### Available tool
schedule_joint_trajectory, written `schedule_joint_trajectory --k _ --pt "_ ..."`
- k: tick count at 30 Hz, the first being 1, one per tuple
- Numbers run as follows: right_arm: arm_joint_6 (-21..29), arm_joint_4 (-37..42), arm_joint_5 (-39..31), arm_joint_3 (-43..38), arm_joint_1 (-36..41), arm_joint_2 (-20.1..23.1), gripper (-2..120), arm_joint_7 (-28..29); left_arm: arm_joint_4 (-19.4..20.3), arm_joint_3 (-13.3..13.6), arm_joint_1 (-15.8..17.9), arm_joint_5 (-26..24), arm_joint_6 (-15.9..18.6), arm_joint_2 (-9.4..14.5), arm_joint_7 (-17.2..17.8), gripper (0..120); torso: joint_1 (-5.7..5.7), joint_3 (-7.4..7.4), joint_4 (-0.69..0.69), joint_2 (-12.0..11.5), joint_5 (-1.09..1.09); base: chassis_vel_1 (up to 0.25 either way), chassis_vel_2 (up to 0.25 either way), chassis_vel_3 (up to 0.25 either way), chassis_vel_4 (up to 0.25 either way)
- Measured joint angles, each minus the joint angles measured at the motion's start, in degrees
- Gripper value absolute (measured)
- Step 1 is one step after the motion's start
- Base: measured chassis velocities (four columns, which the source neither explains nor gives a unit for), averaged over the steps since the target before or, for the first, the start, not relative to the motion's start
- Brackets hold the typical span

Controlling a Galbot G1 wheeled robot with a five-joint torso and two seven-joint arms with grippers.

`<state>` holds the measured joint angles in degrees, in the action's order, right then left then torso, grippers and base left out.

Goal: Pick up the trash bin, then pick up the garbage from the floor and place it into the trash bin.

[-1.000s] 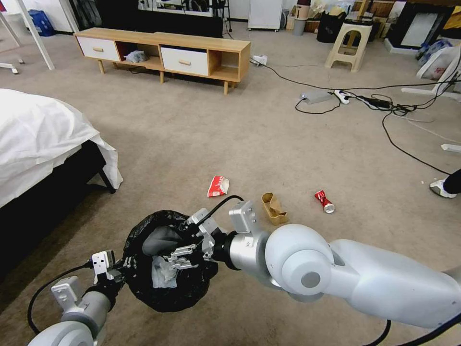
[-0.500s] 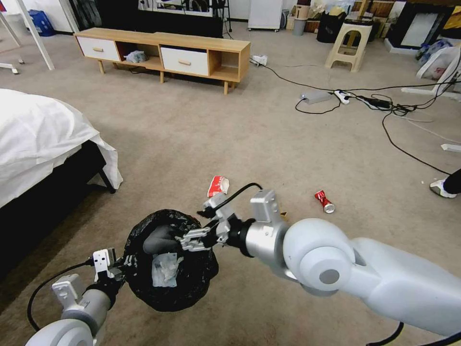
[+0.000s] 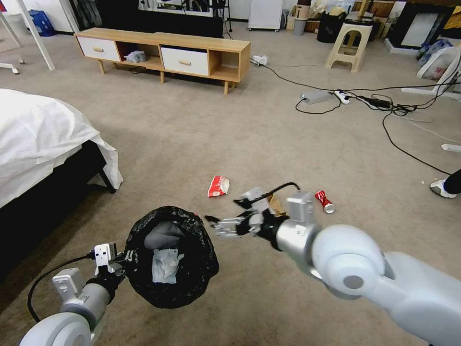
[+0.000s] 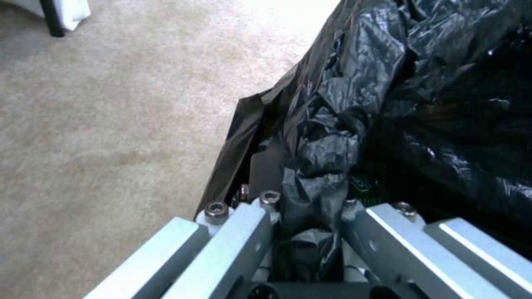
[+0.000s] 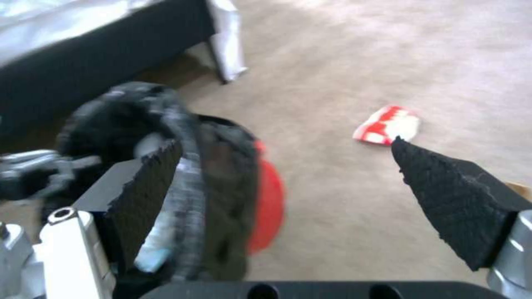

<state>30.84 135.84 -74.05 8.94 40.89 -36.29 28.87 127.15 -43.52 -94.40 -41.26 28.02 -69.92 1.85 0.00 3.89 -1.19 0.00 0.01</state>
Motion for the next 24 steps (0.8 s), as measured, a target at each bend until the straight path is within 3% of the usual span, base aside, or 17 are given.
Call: schedule_joint_trajectory --k 5,9,11,15,20,24 --pt "-0.69 1.68 6.09 -15.81 16.55 3.71 97 -2.84 0.03 0.95 0.46 0.04 -0.37 1.20 -1.02 1 0.00 0.00 0.00 0.00 0.00 0.000 0.000 0.000 0.000" --pt "-1.08 2.41 9.33 -23.97 24.75 3.82 97 -4.56 0.11 1.63 0.71 0.06 -0.42 1.72 -1.03 1 0.00 0.00 0.01 0.00 0.00 0.000 0.000 0.000 0.000" --pt "-1.34 3.29 11.33 -30.49 31.64 3.06 97 -5.19 0.12 2.33 1.00 0.07 -0.47 2.17 -1.01 1 0.00 -0.01 -0.01 0.00 -0.01 0.000 0.000 0.000 0.000" --pt "-1.46 3.95 13.07 -35.90 37.04 1.44 97 -5.90 0.07 3.21 1.33 0.14 -0.69 2.36 -0.92 1 0.00 0.00 0.00 0.00 0.00 0.000 0.000 0.000 0.000" --pt "-2.13 5.87 16.99 -46.72 48.16 -3.78 97 -8.32 -0.13 5.58 2.01 0.67 -1.67 2.25 -0.90 1 0.00 -0.01 0.00 0.00 0.00 0.000 0.000 0.000 0.000" --pt "-2.44 6.71 18.10 -50.33 51.89 -5.62 97 -9.36 -0.24 6.14 2.21 0.73 -1.67 2.04 -1.12 1 0.00 0.00 -0.01 0.00 -0.02 0.000 0.000 0.000 0.000"
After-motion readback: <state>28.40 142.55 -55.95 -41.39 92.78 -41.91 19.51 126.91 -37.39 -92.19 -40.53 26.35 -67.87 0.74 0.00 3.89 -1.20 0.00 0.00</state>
